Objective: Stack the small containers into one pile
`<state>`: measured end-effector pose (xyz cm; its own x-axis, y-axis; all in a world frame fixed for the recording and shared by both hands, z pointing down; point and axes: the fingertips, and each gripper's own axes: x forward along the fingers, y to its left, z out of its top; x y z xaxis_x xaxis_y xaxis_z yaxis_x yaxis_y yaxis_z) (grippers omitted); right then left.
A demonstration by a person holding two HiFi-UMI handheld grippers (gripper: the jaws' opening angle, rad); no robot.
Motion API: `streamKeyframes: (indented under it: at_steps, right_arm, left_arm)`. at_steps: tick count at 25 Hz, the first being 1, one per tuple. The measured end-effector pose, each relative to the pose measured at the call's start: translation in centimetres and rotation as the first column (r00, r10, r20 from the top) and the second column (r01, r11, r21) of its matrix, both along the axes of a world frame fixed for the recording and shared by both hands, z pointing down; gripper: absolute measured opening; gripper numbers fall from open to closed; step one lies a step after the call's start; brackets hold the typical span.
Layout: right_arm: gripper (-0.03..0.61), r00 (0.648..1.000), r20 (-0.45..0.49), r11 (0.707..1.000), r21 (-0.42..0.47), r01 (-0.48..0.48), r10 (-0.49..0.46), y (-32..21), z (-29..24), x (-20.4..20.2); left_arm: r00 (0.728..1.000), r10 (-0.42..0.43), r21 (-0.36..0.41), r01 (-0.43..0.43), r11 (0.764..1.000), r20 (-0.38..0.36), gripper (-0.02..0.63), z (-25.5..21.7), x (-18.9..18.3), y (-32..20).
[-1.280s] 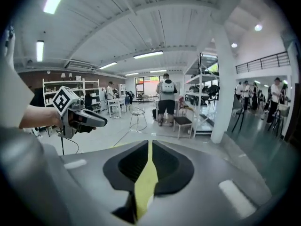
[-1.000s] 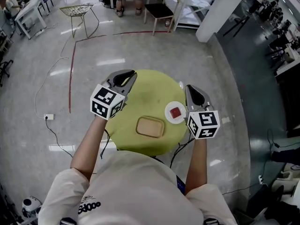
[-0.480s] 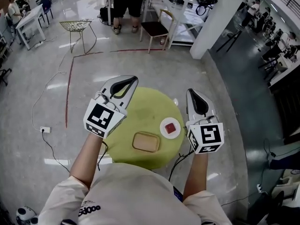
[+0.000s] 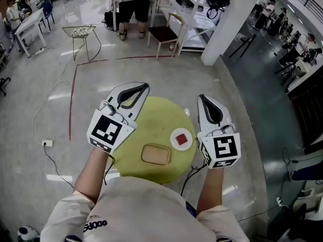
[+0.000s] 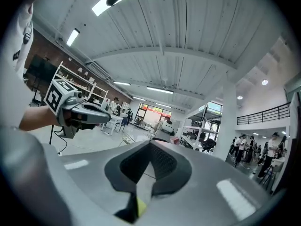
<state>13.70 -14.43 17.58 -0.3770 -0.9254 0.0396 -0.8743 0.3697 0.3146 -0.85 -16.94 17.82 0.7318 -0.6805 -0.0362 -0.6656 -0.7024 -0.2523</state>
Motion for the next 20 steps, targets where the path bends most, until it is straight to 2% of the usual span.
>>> streamKeyframes:
  at_steps: [5,20]
  right_arm:
    - [0.009,1.0,-0.025,1.0,-0.019,0.002,-0.003,0.2,0.7,-0.4]
    - [0.009,1.0,-0.013,0.999,-0.05,0.005,-0.005,0.4,2.2,-0.2]
  left_arm:
    - [1.0,0.003,-0.015,-0.003,1.0,0.005,0.005,0.7,0.1,0.1]
    - [1.0,0.013,-0.047,-0.012,0.999,0.02,0.005,2.1,0.4,0.7]
